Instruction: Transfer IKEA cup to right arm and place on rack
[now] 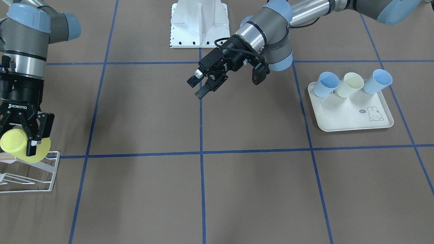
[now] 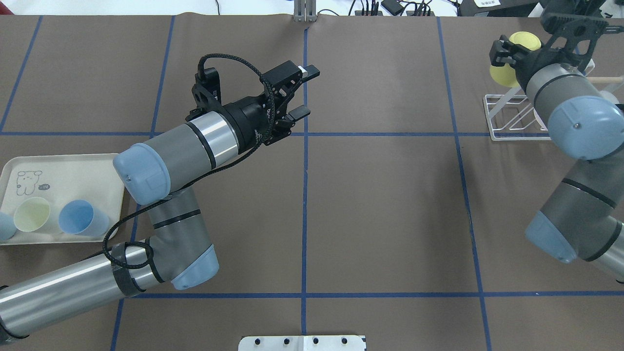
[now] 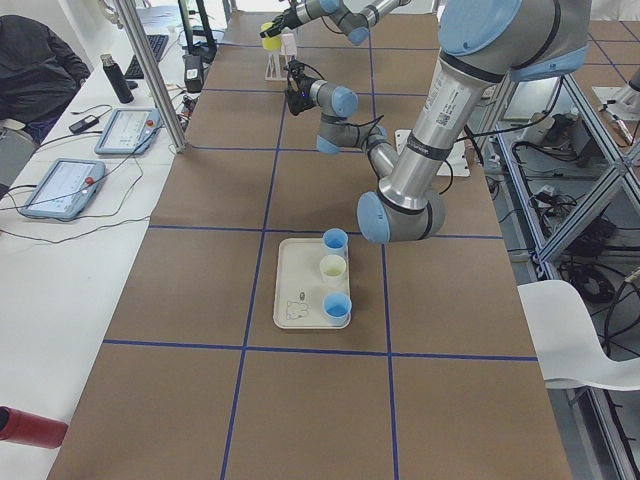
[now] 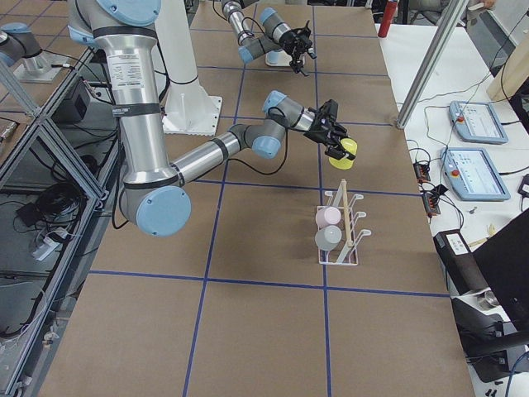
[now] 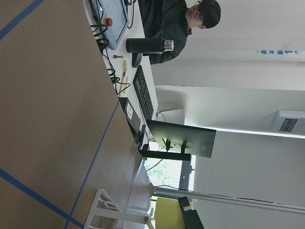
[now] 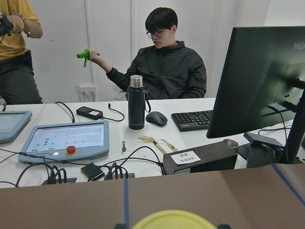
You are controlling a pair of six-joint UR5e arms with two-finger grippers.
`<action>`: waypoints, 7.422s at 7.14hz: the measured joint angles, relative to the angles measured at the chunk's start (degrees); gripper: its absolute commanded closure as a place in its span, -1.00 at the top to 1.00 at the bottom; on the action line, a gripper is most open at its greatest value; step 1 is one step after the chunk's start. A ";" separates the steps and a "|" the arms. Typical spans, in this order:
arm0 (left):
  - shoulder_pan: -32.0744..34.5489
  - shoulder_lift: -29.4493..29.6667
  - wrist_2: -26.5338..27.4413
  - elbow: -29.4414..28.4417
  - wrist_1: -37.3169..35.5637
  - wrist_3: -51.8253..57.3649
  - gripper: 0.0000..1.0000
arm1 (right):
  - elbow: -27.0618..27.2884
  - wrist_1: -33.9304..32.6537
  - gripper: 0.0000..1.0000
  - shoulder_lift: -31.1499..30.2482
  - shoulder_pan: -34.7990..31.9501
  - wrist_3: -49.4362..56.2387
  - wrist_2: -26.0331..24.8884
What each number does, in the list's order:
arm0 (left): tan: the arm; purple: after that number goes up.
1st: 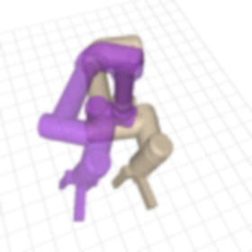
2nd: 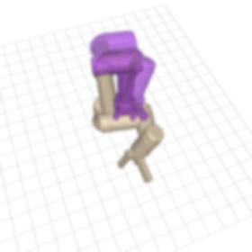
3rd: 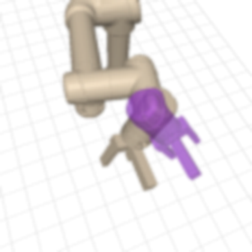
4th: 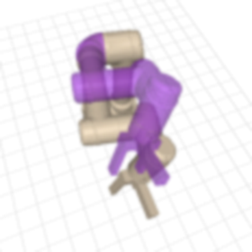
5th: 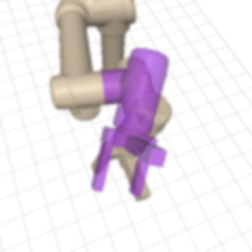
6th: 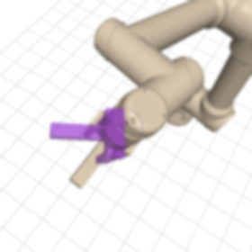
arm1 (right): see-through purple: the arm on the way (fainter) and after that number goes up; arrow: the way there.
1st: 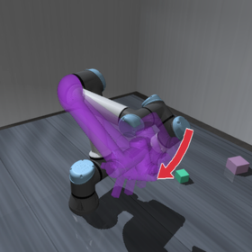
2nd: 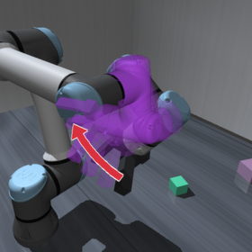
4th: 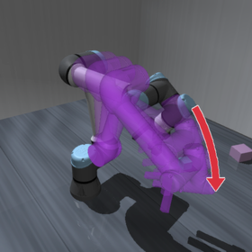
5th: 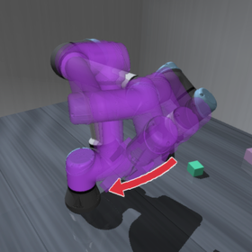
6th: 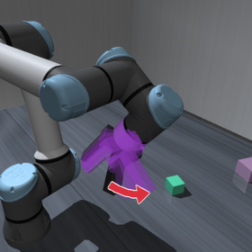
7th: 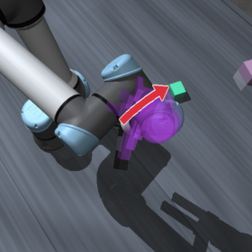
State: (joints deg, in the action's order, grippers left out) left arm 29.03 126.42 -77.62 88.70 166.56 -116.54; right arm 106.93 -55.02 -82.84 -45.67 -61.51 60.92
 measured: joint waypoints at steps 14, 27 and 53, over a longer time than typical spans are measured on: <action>-0.36 -0.33 -0.39 0.04 -0.22 0.24 1.00 | -2.24 0.21 0.21 -7.87 3.27 0.22 0.09; 16.20 -17.31 -28.04 12.72 -14.71 26.41 1.00 | 12.57 -0.29 1.00 -7.32 3.51 -0.57 20.20; 32.79 -55.16 -47.93 8.71 -35.28 105.90 -1.00 | 6.56 7.53 1.00 10.00 7.85 -29.40 36.07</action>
State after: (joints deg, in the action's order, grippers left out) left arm 61.82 71.27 -125.54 97.41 131.28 -10.64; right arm 113.49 -47.49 -72.83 -37.82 -90.91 96.99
